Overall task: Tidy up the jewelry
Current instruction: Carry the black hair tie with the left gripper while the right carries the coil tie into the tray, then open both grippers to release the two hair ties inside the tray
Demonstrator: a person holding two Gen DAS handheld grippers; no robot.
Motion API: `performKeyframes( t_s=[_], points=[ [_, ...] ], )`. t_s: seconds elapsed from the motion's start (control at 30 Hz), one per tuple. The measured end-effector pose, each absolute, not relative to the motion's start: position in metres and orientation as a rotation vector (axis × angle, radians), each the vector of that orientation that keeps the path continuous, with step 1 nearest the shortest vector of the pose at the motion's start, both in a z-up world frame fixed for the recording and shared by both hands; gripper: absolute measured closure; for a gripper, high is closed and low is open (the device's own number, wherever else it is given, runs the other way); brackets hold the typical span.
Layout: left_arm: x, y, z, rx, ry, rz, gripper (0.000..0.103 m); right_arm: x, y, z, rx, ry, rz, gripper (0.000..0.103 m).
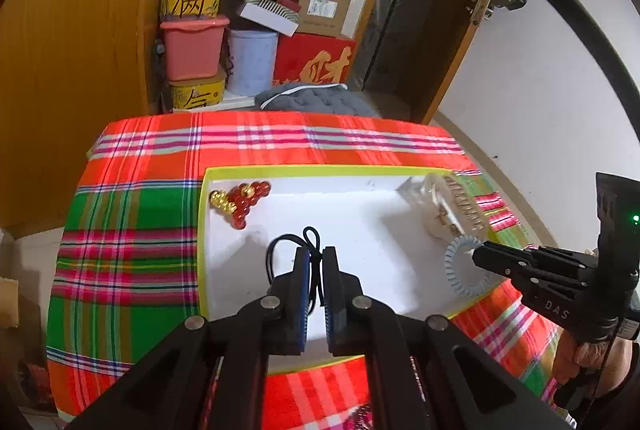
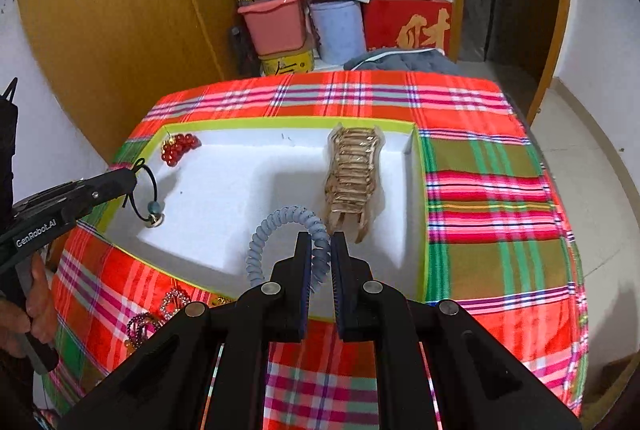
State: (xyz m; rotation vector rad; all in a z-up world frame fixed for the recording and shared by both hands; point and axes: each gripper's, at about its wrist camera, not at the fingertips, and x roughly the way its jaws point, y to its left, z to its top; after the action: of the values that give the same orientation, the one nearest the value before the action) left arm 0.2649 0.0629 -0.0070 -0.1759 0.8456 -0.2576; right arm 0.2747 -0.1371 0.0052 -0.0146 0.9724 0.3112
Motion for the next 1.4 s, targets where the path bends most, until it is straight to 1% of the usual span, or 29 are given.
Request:
performKeyframes(
  t_s=[0.43, 0.57, 0.7, 0.73, 1.0, 1.23, 1.3, 1.37, 1.4],
  points=[
    [0.278, 0.071, -0.03, -0.172, 0.908, -0.207, 0.097, 0.283, -0.136, -0.014, -0.01, 1.029, 0.294, 0.093],
    [0.277, 0.071, -0.031, -0.184, 0.909, -0.194, 0.097, 0.282, -0.139, -0.012, 0.002, 1.021, 0.295, 0.09],
    [0.271, 0.069, -0.023, -0.182, 0.886, -0.201, 0.097, 0.278, -0.14, -0.007, 0.005, 1.001, 0.299, 0.078],
    [0.27, 0.068, -0.02, -0.182, 0.881, -0.201, 0.097, 0.276, -0.14, -0.005, 0.006, 0.995, 0.301, 0.077],
    [0.248, 0.069, 0.0, -0.202, 0.859, -0.211, 0.096, 0.257, -0.145, 0.013, 0.032, 0.963, 0.318, 0.076],
    [0.207, 0.058, 0.014, -0.198, 0.842, -0.247, 0.096, 0.223, -0.152, 0.033, 0.05, 0.922, 0.335, 0.076],
    [0.193, 0.056, 0.019, -0.211, 0.834, -0.257, 0.093, 0.211, -0.155, 0.038, 0.066, 0.915, 0.34, 0.076],
    [0.177, 0.056, 0.024, -0.217, 0.815, -0.254, 0.077, 0.199, -0.159, 0.043, 0.088, 0.909, 0.35, 0.076],
    [0.168, 0.056, 0.026, -0.224, 0.804, -0.256, 0.073, 0.194, -0.16, 0.045, 0.095, 0.906, 0.353, 0.071]
  ],
)
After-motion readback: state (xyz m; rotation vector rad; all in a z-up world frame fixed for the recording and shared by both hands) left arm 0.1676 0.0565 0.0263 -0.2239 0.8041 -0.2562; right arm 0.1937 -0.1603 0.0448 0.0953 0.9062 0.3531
